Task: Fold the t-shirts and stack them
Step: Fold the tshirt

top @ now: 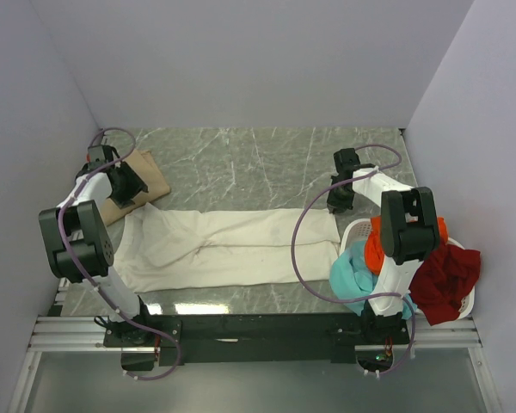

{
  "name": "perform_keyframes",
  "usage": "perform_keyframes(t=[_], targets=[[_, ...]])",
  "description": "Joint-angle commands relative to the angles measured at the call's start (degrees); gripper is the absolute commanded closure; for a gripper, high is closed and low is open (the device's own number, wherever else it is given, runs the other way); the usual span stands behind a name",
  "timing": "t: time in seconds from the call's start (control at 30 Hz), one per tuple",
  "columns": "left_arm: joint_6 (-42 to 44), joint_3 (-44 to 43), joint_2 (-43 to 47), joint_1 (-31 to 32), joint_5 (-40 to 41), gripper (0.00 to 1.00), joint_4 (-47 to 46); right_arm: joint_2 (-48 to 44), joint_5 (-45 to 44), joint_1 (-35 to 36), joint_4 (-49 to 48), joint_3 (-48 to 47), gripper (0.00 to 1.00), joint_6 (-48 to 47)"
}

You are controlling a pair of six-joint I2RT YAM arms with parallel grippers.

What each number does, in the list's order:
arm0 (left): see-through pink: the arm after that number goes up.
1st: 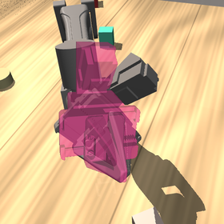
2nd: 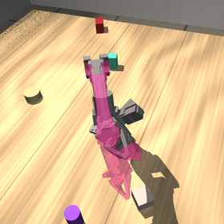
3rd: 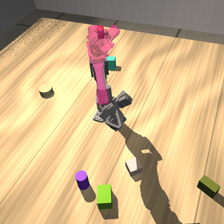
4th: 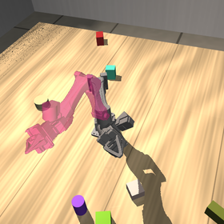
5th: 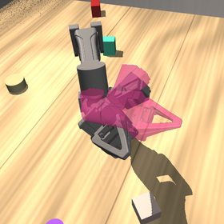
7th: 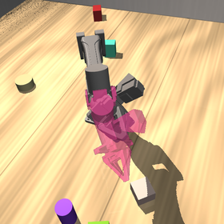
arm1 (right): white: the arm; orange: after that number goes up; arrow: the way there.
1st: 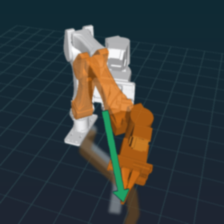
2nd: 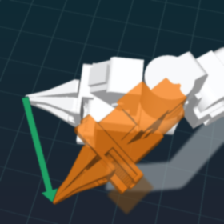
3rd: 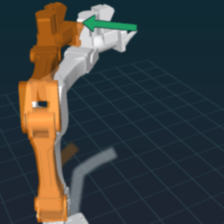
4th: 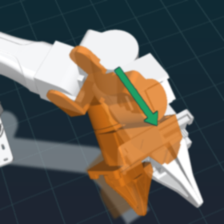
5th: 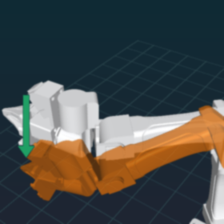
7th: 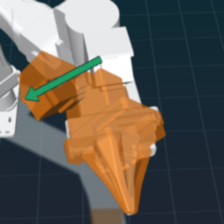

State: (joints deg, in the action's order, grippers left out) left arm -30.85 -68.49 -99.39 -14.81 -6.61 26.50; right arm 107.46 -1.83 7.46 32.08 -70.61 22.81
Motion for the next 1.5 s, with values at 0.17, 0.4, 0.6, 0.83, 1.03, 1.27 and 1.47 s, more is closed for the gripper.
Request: perform_keyframes(t=[0.17,0.4,0.6,0.83,1.03,1.27,1.47], targets=[[0.09,-0.42,-3.52,2.76,-0.16,0.41,-2.33,0.3,-0.9,-0.78,-1.05,-1.46,0.85,-1.01],[0.18,-0.86,-5.63,3.73,1.6,0.55,-1.54,0.03,-1.25,-0.79,-0.87,-1.37,0.88,-1.1],[0.26,0.11,-4.94,3.82,4.05,0.98,-1.1,0.56,-0.81,-0.96,-0.61,-2.34,0.99,-1.1],[-0.17,4.84,4.01,3.73,8.71,1.0,-2.33,1.7,-0.55,-1.22,0.53,-4.97,1.0,-1.1],[-0.79,8.98,10.18,3.12,12.32,1.0,-3.74,3.1,-1.69,-1.22,1.84,-8.05,1.0,-1.54],[-0.35,10.92,11.24,1.36,13.81,1.0,-3.39,5.21,-2.48,-1.57,3.17,-12.62,1.0,-1.63],[-0.17,11.45,11.24,0.66,14.61,1.0,-3.56,8.64,-4.5,-1.93,5.27,-19.11,1.0,-2.33]])
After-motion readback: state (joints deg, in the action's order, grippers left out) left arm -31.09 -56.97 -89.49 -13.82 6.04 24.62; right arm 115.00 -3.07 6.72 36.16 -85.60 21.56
